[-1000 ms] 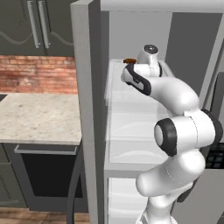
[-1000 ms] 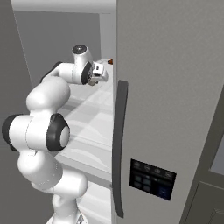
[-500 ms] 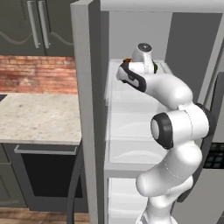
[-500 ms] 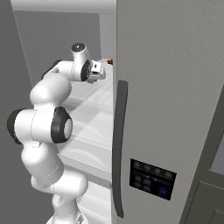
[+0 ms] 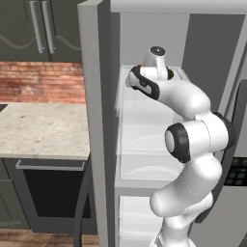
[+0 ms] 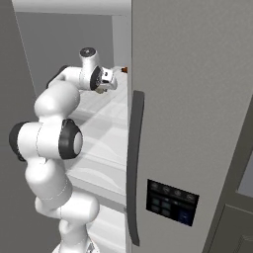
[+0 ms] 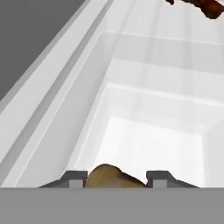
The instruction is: Transport the steak and garlic to the fridge. Place the steak on the rack containing meat and place the garlic on the rack containing the vegetable, ensuring meats and vegetables are on different racks.
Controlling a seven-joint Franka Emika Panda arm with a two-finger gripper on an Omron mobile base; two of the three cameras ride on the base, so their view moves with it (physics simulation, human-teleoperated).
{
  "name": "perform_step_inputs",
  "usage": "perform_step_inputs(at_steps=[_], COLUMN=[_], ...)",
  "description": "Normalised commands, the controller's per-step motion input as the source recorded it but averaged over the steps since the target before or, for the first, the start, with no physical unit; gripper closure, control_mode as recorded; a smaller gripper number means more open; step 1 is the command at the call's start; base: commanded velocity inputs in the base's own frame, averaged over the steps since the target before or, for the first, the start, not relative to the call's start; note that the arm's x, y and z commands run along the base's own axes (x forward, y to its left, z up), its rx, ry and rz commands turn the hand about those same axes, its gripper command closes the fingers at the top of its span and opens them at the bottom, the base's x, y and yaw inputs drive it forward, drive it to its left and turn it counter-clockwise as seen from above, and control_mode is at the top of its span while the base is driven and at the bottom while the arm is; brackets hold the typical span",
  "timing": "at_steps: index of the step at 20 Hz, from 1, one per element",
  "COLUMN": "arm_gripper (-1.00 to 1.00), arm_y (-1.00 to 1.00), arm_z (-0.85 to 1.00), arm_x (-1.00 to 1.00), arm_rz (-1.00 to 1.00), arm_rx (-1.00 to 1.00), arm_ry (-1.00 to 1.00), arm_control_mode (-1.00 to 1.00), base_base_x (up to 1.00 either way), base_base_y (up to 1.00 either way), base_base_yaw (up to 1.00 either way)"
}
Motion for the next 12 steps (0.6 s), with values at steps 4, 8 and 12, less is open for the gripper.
perform_step_inputs(at_steps=[4, 8, 12], arm_gripper=[-1.0, -1.0, -1.0], arm_y=[0.0, 0.08, 0.0], arm_z=[-0.1, -0.01, 0.01], arm_x=[0.0, -0.06, -0.29], arm_rz=[0.0, -0.06, -0.08], arm_rx=[0.02, 0.0, 0.0], arm_ry=[0.0, 0.0, 0.0], arm_control_mode=[-1.0, -1.0, -1.0], base_base_x=[0.0, 0.0, 0.0], base_base_y=[0.0, 0.0, 0.0], base_base_yaw=[0.0, 0.0, 0.0])
